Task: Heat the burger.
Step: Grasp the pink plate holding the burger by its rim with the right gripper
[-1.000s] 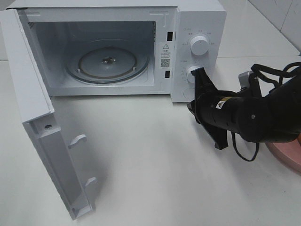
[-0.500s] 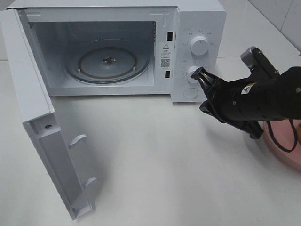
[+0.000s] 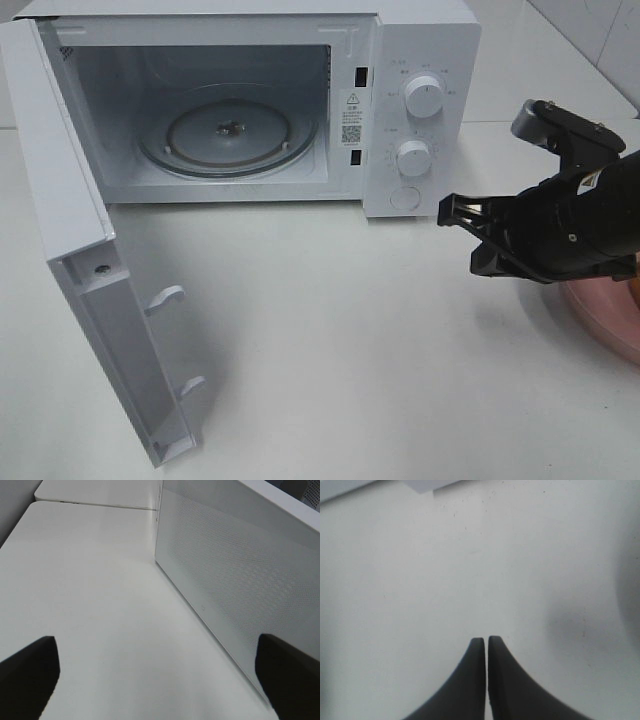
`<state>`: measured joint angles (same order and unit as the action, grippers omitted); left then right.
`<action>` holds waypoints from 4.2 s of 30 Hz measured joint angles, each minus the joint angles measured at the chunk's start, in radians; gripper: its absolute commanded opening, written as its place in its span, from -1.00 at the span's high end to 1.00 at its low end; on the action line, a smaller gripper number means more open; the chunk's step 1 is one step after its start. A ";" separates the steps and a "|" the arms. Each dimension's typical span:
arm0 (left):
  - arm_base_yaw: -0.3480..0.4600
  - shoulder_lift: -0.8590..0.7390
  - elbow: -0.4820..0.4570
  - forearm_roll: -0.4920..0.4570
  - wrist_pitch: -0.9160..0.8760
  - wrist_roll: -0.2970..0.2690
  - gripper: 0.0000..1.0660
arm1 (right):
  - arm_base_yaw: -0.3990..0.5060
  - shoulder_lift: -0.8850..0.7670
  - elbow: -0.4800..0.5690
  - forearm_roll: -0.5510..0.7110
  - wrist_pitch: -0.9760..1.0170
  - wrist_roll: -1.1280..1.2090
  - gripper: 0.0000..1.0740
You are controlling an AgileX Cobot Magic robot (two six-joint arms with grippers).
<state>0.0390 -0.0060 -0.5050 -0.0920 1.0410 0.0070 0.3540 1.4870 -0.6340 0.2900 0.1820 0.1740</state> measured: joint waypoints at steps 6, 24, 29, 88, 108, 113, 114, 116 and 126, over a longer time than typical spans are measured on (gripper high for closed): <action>0.000 0.000 0.000 0.000 0.000 0.000 -0.87 | -0.003 -0.024 -0.054 -0.125 0.192 -0.080 0.92; 0.000 0.000 0.000 0.000 0.000 0.000 -0.87 | -0.003 -0.025 -0.202 -0.505 0.590 -0.090 0.42; 0.000 0.000 0.000 0.000 0.000 0.000 -0.87 | -0.003 -0.025 -0.203 -0.543 0.593 -0.087 -0.40; 0.000 0.000 0.000 0.000 0.000 0.000 -0.87 | -0.178 0.350 -0.205 -0.542 0.283 -0.079 -0.51; 0.000 0.000 0.000 0.000 0.000 0.000 -0.87 | -0.179 0.374 -0.209 -0.665 0.292 0.005 1.00; 0.000 0.000 0.000 0.000 0.000 0.000 -0.87 | -0.178 0.373 -0.209 -0.671 0.294 0.013 1.00; 0.000 0.000 0.000 0.000 0.000 0.000 -0.87 | -0.178 0.373 -0.209 -0.672 0.294 0.017 1.00; 0.000 0.000 0.000 0.000 0.000 0.000 -0.87 | -0.178 0.373 -0.209 -0.677 0.294 0.025 1.00; 0.000 0.000 0.000 0.000 0.000 0.000 -0.87 | -0.178 0.371 -0.209 -0.716 0.309 0.080 1.00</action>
<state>0.0390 -0.0060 -0.5050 -0.0920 1.0410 0.0070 0.1760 1.8580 -0.8430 -0.4260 0.4910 0.2540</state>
